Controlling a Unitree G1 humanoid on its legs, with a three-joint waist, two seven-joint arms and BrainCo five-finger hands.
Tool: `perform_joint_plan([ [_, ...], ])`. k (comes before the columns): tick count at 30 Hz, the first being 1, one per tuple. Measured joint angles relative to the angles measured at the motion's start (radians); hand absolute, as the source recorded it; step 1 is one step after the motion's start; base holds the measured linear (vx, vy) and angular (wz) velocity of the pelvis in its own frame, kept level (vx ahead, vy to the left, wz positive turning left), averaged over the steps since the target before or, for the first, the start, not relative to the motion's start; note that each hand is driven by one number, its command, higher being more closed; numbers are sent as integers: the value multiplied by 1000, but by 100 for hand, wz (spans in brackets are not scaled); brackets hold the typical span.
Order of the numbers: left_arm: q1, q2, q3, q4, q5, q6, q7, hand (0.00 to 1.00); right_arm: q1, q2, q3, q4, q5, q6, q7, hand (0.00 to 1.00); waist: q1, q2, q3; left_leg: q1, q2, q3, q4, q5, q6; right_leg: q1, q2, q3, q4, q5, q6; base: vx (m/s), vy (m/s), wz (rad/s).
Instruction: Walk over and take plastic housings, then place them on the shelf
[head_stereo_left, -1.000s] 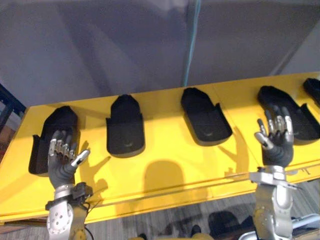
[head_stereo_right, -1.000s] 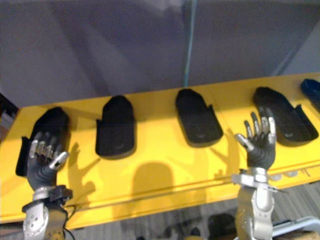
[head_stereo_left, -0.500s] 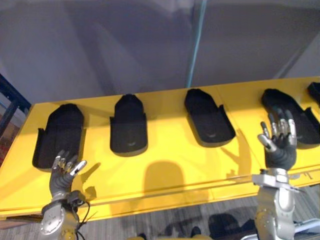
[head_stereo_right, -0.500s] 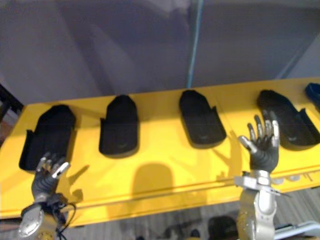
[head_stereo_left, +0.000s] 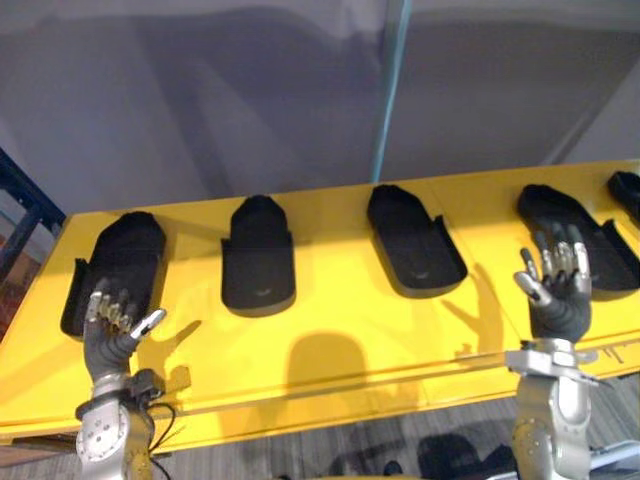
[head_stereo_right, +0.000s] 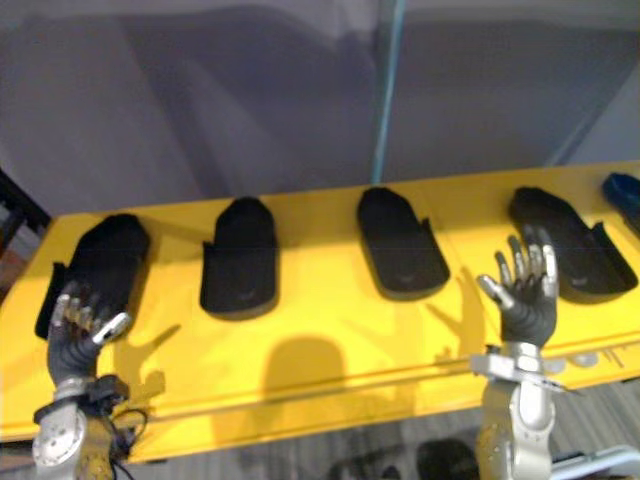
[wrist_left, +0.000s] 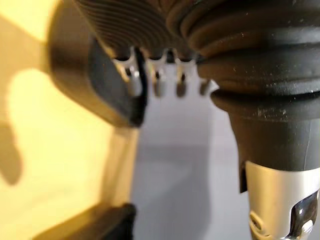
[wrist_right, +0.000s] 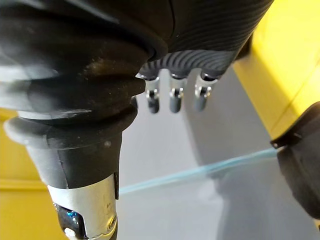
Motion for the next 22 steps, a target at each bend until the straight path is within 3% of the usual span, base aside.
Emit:
perform_joint_plan([
  [8,0,-12,2,-45,18,-8,-15,0,0,13,-13,0,0,0,0,0,1,0,0,0,0,0,0,0,0,0,0,0,0,0,0,0,0,0],
  [12,0,-12,2,-91,10,-49,-41,0,0,15,-19,0,0,-1,-2,0,1,0,0,0,0,-1,0,0,0,0,0,0,0,0,0,0,0,0],
  [14,0,-13,11,-124,7,-110,-31,0,-1,15,-22,0,-5,-10,-5,0,1,0,0,0,0,-2,0,0,0,1,0,-2,0,0,0,0,0,0],
  [16,-7,-24,60,-168,-10,-209,35,0,-7,15,-35,-1,-31,-39,-4,0,2,2,-5,-1,0,-4,-1,0,0,2,0,-6,0,0,0,0,0,2],
  [17,-9,-29,78,-180,-20,-232,55,0,-9,15,-38,-3,-36,-46,-4,0,2,3,-8,-2,0,-6,-1,1,0,2,0,-10,0,0,0,0,0,8],
  [20,-26,-72,172,-241,-6,-357,212,0,-36,16,-44,-14,-93,-72,-21,0,4,5,-39,-11,0,-28,0,1,1,3,0,-24,0,0,0,1,2,14],
  [22,-27,-73,215,-254,35,-400,308,0,-62,16,-41,-17,-111,-75,-28,0,9,2,-48,-12,0,-28,0,2,0,5,0,-28,0,0,0,0,3,5],
])
